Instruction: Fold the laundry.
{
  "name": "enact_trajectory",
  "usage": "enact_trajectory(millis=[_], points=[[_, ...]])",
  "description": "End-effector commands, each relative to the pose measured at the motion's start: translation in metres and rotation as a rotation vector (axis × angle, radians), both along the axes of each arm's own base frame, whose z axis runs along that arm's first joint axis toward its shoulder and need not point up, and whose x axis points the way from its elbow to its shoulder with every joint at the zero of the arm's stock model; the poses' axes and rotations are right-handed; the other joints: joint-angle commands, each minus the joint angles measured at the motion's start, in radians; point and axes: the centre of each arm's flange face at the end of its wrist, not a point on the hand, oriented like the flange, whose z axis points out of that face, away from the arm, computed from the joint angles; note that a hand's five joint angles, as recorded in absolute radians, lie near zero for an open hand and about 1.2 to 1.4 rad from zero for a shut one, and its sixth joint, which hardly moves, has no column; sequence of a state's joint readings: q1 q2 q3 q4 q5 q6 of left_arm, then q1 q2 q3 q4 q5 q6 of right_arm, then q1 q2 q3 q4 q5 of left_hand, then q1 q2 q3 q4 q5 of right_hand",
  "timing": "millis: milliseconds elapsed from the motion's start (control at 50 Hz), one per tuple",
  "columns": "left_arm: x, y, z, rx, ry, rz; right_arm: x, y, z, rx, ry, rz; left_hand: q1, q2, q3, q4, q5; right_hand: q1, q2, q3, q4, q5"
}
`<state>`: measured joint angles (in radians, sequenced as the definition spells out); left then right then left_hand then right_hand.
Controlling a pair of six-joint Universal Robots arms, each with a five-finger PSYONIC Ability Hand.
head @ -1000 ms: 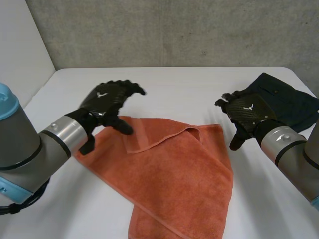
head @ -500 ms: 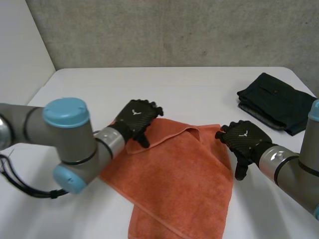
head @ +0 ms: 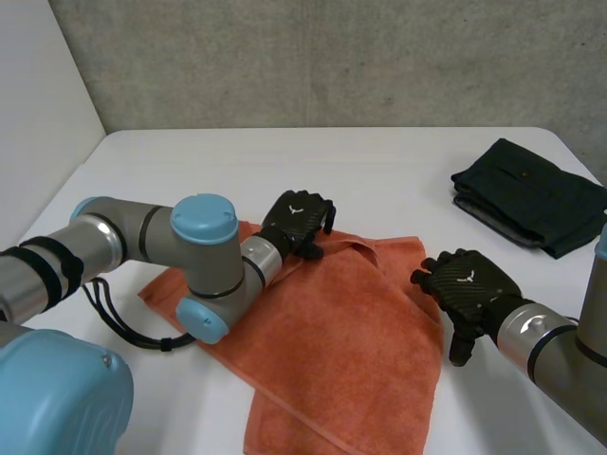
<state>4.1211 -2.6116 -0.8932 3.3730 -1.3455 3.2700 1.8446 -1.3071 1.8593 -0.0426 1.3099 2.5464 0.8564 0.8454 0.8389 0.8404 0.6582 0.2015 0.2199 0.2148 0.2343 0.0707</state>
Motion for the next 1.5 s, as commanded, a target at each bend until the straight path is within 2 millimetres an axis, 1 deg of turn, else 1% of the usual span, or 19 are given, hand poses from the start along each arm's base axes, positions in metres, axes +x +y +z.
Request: enact_trajectory(millis=[20,80,140,240,280,400,480,560,620,740,880,1080,1180,1200,1280,1320,1400,1460,1500], points=[[0.000,-0.005,-0.002,-0.017,-0.012,0.013,-0.004,-0.004,0.002,-0.009,-0.003,-0.016,0.372,0.383,0.390,0.388,0.396,-0.027,-0.045,-0.040,-0.060,-0.071],[0.001,-0.004,0.003,-0.058,-0.048,0.011,-0.006,-0.008,0.005,-0.020,-0.007,-0.028,0.539,0.550,0.557,0.555,0.563,-0.027,-0.045,-0.040,-0.060,-0.071],[0.004,-0.001,0.007,-0.091,-0.090,0.005,-0.009,-0.017,0.011,-0.050,-0.017,-0.047,0.540,0.551,0.557,0.556,0.564,-0.027,-0.045,-0.040,-0.060,-0.071],[0.024,0.007,0.059,-0.214,-0.152,0.027,-0.011,-0.042,0.036,-0.139,-0.056,-0.083,0.540,0.551,0.557,0.556,0.564,-0.027,-0.045,-0.040,-0.060,-0.071],[0.032,0.011,0.070,-0.234,-0.168,0.031,-0.009,-0.053,0.051,-0.149,-0.113,-0.104,0.540,0.551,0.557,0.556,0.564,-0.027,-0.045,-0.040,-0.060,-0.071],[0.055,0.048,0.133,-0.331,-0.154,0.036,0.001,-0.070,0.066,0.024,-0.219,-0.081,0.540,0.551,0.557,0.556,0.564,-0.027,-0.045,-0.040,-0.060,-0.071],[0.069,0.070,0.163,-0.376,-0.127,0.042,0.013,-0.074,0.064,0.175,-0.247,-0.018,0.540,0.551,0.557,0.556,0.564,-0.027,-0.045,-0.040,-0.060,-0.071],[0.082,0.091,0.185,-0.414,-0.104,0.047,0.022,-0.081,0.072,0.198,-0.253,0.033,0.540,0.551,0.557,0.556,0.564,-0.027,-0.045,-0.040,-0.060,-0.071],[0.092,0.105,0.198,-0.442,-0.088,0.054,0.030,-0.095,0.065,0.197,-0.254,0.052,0.540,0.551,0.557,0.556,0.564,-0.027,-0.045,-0.040,-0.060,-0.071],[0.106,0.129,0.208,-0.467,-0.073,0.057,0.049,-0.111,0.046,0.184,-0.237,0.080,0.540,0.551,0.557,0.556,0.564,-0.027,-0.045,-0.040,-0.060,-0.071],[0.119,0.149,0.207,-0.470,-0.078,0.058,0.085,-0.104,0.025,0.172,-0.204,0.197,0.540,0.551,0.557,0.556,0.564,-0.027,-0.045,-0.040,-0.060,-0.071],[0.128,0.161,0.207,-0.491,-0.091,0.066,0.102,-0.105,-0.002,0.199,-0.167,0.240,0.540,0.551,0.557,0.556,0.564,-0.027,-0.045,-0.040,-0.060,-0.071],[0.130,0.160,0.206,-0.488,-0.094,0.071,0.109,-0.110,-0.011,0.203,-0.155,0.244,0.540,0.551,0.557,0.556,0.564,0.049,0.031,0.036,0.017,0.006],[0.131,0.159,0.206,-0.488,-0.096,0.077,0.110,-0.113,-0.011,0.191,-0.158,0.244,0.540,0.551,0.557,0.556,0.564,0.449,0.431,0.436,0.416,0.405],[0.135,0.146,0.204,-0.484,-0.106,0.111,0.113,-0.120,-0.004,0.150,-0.173,0.245,0.540,0.551,0.557,0.556,0.564,1.192,1.174,1.179,1.160,1.149],[0.136,0.135,0.206,-0.495,-0.103,0.134,0.114,-0.123,0.001,0.129,-0.183,0.244,0.540,0.551,0.557,0.556,0.564,1.195,1.176,1.181,1.162,1.151],[0.131,0.107,0.216,-0.557,-0.077,0.170,0.117,-0.136,0.031,-0.003,-0.209,0.223,0.540,0.551,0.557,0.556,0.564,1.195,1.176,1.181,1.162,1.151],[0.123,0.079,0.232,-0.631,-0.040,0.200,0.117,-0.153,0.074,-0.201,-0.259,0.156,0.540,0.551,0.557,0.556,0.564,1.195,1.176,1.181,1.162,1.151],[0.120,0.062,0.244,-0.671,-0.020,0.226,0.114,-0.161,0.123,-0.382,-0.331,0.104,0.540,0.551,0.557,0.556,0.564,1.195,1.176,1.181,1.162,1.151]])
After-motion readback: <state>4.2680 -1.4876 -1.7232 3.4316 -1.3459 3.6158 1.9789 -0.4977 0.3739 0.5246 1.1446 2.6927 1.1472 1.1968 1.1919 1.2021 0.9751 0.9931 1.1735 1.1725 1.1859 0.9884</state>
